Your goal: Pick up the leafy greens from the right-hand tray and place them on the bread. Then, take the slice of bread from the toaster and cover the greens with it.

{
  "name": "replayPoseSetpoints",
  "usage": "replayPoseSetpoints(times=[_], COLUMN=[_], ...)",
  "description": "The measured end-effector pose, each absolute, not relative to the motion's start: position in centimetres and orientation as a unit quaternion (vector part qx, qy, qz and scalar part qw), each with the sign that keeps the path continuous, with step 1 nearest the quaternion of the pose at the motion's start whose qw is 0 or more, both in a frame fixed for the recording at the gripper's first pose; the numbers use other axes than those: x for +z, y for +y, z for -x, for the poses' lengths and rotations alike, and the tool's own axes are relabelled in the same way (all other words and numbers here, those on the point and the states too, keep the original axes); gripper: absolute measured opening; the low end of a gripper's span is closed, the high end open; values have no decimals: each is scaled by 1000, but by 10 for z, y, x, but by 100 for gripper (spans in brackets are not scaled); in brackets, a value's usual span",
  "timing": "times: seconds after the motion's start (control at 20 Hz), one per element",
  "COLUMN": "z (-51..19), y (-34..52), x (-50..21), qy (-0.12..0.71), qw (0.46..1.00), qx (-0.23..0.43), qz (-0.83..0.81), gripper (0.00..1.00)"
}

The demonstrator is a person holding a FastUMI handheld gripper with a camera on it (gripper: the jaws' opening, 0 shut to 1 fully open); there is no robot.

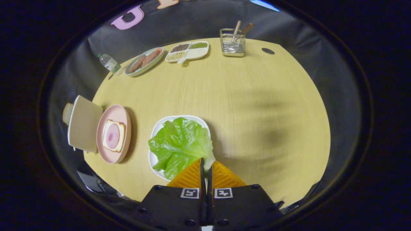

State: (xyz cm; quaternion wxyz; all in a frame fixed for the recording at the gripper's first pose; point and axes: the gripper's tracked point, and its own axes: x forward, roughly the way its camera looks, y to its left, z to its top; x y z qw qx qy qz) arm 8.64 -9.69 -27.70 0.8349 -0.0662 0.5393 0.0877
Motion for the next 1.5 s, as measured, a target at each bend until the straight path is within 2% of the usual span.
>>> replayPoseSetpoints(times=[0.3,0.6,1.05,1.5], z=[-86,-77,-54,-24], y=[-103,-68,42,168], x=[-273,-242,-163,-179], qy=[524,530,527,555], qw=[838,840,822,770], qx=[84,108,197,276], qz=[125,44,-87,-150], gripper=[3,3,3,3])
